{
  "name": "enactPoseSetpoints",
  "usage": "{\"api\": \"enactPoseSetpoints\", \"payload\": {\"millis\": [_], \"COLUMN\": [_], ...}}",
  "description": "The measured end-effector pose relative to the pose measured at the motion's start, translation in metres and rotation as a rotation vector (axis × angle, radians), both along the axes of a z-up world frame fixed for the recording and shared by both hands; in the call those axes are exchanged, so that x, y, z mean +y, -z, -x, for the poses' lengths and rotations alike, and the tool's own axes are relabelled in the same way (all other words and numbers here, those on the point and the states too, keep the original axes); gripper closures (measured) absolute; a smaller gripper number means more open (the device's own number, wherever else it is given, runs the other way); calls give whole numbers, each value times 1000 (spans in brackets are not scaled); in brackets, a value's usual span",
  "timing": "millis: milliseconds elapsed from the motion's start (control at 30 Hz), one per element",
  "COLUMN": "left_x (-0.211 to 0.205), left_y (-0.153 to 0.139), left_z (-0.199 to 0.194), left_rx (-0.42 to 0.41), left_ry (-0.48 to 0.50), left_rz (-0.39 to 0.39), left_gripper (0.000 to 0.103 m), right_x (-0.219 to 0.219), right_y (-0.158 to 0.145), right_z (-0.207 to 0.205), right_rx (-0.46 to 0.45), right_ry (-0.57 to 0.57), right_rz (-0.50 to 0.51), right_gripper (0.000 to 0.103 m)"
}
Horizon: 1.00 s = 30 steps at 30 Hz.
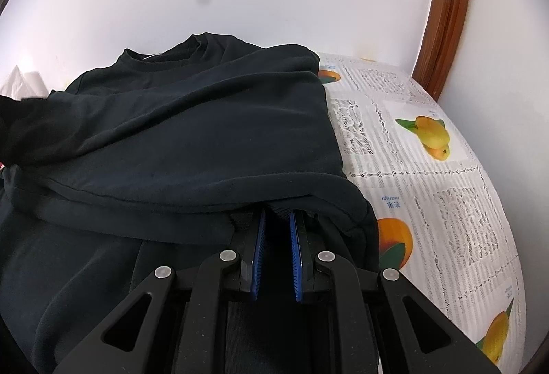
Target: Fold small clothes
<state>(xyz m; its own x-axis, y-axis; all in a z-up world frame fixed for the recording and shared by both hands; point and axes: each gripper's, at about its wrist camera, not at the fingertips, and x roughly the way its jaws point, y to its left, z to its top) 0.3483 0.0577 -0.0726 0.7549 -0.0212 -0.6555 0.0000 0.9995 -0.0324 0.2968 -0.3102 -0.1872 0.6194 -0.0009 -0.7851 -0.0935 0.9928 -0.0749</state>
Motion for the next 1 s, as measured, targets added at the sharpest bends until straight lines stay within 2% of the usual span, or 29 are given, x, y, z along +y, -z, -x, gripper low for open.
{"api": "enactPoseSetpoints", "payload": {"millis": [100,200,267,367,467,533,633,767,867,933,1000], "left_x": [23,36,39,38,42,44,47,50,52,52,52], "left_y": [7,28,42,52,53,51,48,46,44,42,40], "left_z": [1,-2,-4,-3,-3,-2,3,12,22,31,40], "left_rx": [4,70,115,120,126,121,112,112,110,103,99], "left_ry": [-32,-50,-53,-49,-58,-67,-85,-89,-99,-99,-98], "left_rz": [34,58,77,70,77,71,55,55,46,34,29], "left_gripper": [95,95,94,93,90,90,83,80,80,80,80], "right_x": [0,5,9,10,14,19,25,33,30,26,22], "right_y": [-1,0,-1,-3,-15,-30,-50,-50,-30,-14,-12], "right_z": [-1,0,2,3,15,32,46,22,-8,-17,-13], "right_rx": [5,0,-7,-1,3,-50,-123,-130,-66,-34,-40], "right_ry": [1,-2,-7,-14,-77,-168,-229,-147,-25,26,34], "right_rz": [-3,30,58,70,49,5,-19,12,61,111,97], "right_gripper": [91,90,88,85,65,52,51,52,52,52,52]}}
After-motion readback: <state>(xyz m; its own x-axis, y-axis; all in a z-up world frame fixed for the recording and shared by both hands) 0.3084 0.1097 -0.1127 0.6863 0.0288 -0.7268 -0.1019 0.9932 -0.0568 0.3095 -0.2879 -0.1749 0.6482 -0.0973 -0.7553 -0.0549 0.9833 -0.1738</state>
